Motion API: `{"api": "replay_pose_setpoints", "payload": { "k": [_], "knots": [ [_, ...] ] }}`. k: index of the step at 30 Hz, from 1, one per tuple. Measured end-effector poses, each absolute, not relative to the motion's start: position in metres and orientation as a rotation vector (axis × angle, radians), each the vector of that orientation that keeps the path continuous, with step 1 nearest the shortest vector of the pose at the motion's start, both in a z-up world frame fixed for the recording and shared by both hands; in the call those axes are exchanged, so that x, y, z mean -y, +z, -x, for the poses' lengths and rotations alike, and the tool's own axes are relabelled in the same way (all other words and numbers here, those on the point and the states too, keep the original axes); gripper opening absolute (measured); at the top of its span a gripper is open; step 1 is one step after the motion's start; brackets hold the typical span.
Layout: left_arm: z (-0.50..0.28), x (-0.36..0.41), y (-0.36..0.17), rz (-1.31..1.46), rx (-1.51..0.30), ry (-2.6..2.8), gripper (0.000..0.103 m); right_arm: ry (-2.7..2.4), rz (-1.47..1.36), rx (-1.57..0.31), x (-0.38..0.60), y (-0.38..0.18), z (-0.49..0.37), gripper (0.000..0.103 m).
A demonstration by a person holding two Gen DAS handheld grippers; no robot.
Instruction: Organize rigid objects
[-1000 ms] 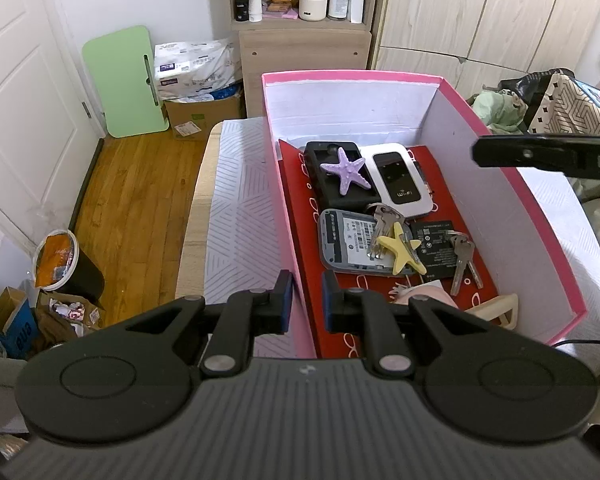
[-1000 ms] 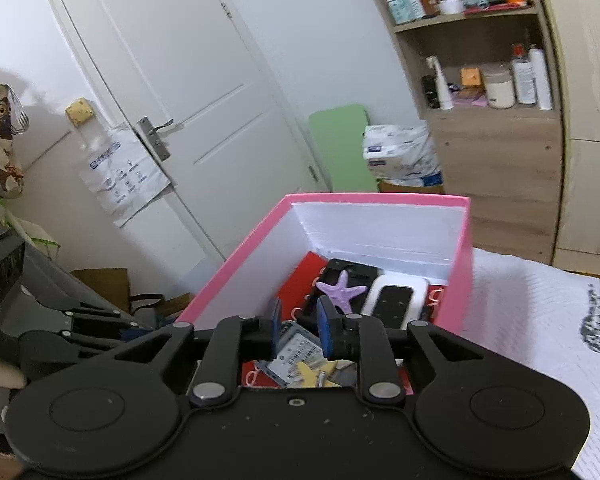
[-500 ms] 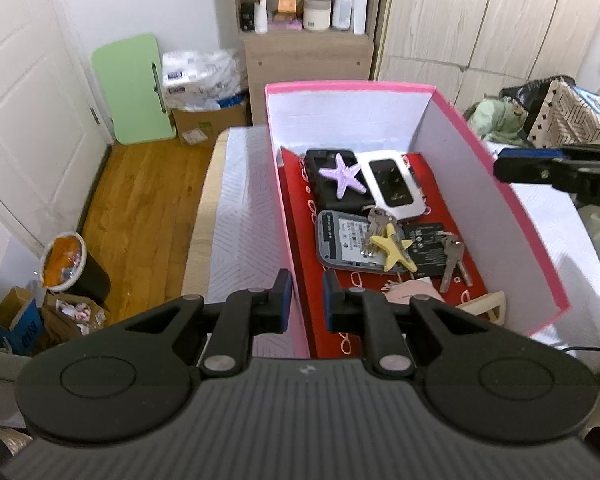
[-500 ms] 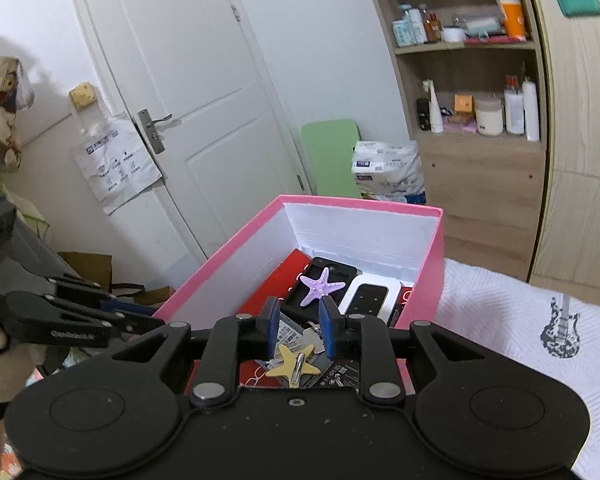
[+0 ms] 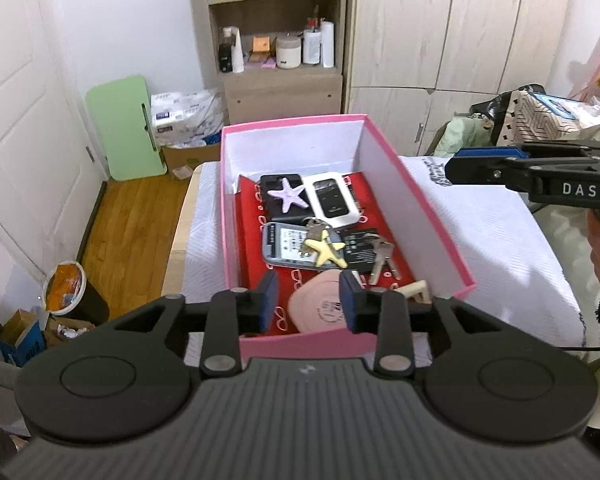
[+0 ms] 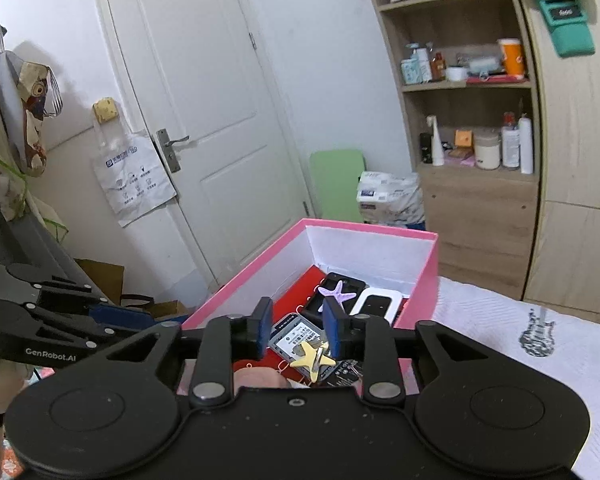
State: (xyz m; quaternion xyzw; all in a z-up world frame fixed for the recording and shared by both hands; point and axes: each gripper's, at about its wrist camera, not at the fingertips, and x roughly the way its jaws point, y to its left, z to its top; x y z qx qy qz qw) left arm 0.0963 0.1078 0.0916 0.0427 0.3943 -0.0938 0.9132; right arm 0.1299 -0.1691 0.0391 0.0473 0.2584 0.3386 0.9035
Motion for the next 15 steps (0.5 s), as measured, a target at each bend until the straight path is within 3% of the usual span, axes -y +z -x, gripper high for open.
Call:
{"api": "replay_pose_setpoints", "payload": {
  "k": [4,8,11,15],
  "knots": [
    [-0.086,-0.096,0.099,-0.077,-0.815,-0.184,0.06,0.677,-0.093,-0.518,0.178,0.047,-0.116,0.044],
    [-0.08,-0.089,0.104,-0.04,-0.834,-0.184,0.073,0.642,-0.094,-0.544,0.186,0.053,-0.106,0.054],
    [-0.077,-0.084,0.104,-0.038,-0.842,-0.168,0.08,0.611,-0.091,-0.558,0.191,0.054,-0.099,0.07],
    [-0.077,-0.077,0.102,-0.046,-0.875,-0.122,0.094,0.53,-0.116,-0.583,0.201,0.053,-0.09,0.101]
  ]
}}
